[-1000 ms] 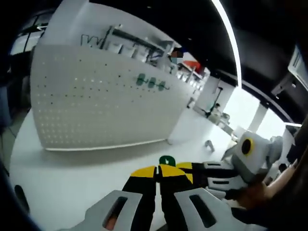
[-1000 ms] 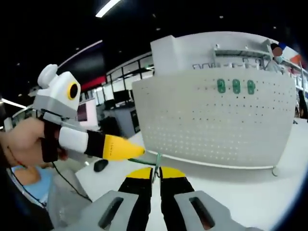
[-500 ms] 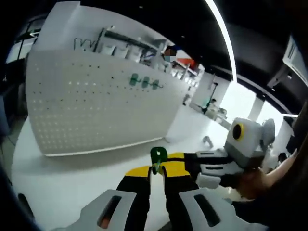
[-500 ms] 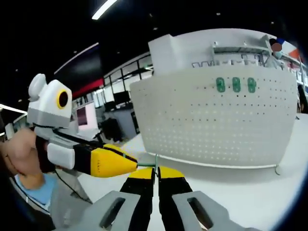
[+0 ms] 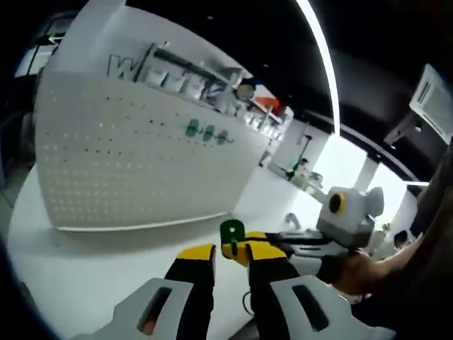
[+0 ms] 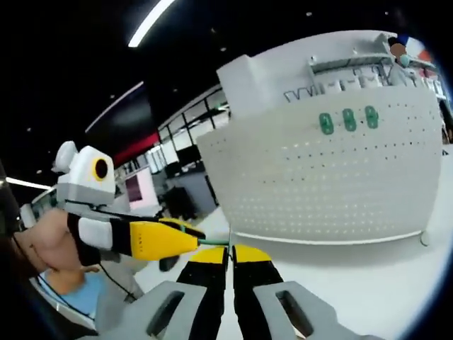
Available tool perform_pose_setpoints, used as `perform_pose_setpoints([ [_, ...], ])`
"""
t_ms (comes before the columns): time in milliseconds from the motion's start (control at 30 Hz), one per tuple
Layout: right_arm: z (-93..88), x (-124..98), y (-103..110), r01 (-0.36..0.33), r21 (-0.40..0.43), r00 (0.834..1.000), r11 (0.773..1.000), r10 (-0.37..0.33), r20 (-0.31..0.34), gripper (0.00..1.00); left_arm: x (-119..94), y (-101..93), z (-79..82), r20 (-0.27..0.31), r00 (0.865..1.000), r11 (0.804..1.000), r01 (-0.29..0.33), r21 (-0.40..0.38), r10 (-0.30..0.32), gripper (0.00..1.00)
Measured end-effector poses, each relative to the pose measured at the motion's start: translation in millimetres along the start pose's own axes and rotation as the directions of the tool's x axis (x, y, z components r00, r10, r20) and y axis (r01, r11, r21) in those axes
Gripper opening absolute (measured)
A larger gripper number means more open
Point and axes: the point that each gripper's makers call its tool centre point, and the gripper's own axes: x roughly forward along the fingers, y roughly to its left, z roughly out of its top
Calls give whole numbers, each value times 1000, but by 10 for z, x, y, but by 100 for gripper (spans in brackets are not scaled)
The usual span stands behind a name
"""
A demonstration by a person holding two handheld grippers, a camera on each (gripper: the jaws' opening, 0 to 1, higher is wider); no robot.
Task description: Insert the hook assembly into the mounting plate slot until the hook locks in place.
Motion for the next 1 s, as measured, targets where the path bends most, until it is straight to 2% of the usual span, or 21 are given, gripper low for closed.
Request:
perform_pose_setpoints([
  [167, 15, 6, 21, -14, 41, 1000, 999, 14, 13, 0, 8, -50, 8, -3, 1000, 1000, 17, 2, -17, 13],
  [700, 88, 21, 183, -74, 21, 996, 997, 73, 50, 0, -1, -37, 77, 27, 999, 998, 38, -55, -37, 7],
  [1000, 59, 34, 184, -76, 138, 996, 988, 68, 61, 0, 6, 2, 79, 48, 999, 997, 28, -66, -25, 7],
])
